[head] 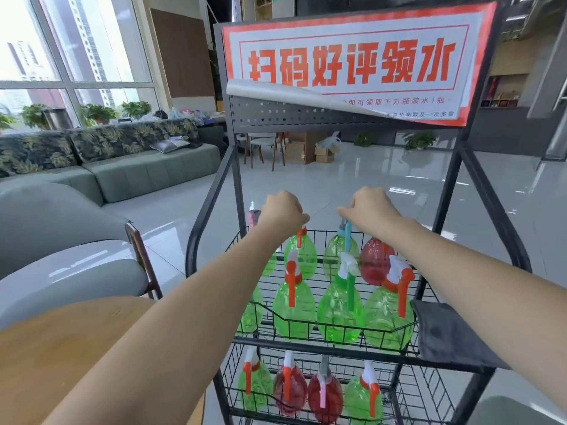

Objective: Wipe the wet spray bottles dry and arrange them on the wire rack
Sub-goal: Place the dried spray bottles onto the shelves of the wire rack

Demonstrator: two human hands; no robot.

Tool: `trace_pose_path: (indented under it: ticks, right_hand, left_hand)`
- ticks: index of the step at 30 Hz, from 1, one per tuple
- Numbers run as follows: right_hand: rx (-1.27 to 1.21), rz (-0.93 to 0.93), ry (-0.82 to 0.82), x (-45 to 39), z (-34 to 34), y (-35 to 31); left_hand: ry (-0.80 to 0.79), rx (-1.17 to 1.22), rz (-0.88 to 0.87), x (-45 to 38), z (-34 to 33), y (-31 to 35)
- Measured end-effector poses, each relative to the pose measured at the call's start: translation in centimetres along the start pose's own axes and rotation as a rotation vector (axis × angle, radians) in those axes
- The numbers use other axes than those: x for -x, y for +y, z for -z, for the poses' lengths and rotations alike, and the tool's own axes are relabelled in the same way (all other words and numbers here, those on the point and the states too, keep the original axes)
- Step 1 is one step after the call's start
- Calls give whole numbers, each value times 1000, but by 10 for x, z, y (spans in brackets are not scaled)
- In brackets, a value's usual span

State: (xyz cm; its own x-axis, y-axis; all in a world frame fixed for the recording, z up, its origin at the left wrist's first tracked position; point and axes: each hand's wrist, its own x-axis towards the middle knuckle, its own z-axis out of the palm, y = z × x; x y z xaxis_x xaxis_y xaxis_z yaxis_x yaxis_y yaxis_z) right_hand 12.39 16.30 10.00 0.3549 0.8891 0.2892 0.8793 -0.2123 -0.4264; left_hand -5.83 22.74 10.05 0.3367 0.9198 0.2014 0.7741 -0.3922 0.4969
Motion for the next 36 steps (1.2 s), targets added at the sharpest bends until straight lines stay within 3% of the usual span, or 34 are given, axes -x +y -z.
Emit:
trace_pose_path:
  ticks: [15, 24, 31, 34, 36]
  right_hand:
    - [-96, -56, -74, -5, -4, 0]
    - [-25, -5, -30, 20, 22, -6]
    - [-172, 165, 177, 130, 53, -48]
    - [-311, 215, 83, 205, 30, -52]
    - [-367, 173, -16, 246, -2, -43]
  left_hand:
    - [30, 67, 18, 2, 3, -7]
    - [23, 47, 20, 29, 15, 1]
    - [419, 475, 67, 161, 23, -2]
    - [486, 674, 136, 234, -5, -31]
    - [446, 720, 210, 271, -37, -56]
